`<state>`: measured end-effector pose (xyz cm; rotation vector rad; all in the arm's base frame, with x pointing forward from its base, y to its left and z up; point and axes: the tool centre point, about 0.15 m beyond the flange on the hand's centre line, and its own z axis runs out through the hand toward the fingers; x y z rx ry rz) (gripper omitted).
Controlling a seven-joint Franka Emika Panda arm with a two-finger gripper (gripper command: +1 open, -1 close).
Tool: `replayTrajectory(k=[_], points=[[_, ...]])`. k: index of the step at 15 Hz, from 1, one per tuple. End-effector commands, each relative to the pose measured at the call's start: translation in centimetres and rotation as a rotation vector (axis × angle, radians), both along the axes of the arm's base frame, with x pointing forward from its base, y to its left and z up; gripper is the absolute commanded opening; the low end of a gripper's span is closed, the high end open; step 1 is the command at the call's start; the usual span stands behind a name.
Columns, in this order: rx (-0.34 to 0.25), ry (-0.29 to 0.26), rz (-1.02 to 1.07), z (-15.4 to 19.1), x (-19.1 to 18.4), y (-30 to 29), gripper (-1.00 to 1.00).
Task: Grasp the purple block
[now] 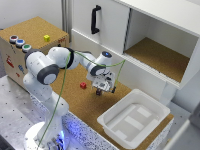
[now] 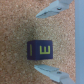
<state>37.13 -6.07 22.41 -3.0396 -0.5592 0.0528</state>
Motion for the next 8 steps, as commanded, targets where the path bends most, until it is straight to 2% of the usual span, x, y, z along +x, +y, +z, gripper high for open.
replayTrajectory(k=[1, 8], points=[[-0.072, 0.004, -0.026, -1.97, -0.05, 0.23, -1.0], [-0.067, -0.004, -0.05, -1.89, -0.76, -0.31, -1.0]])
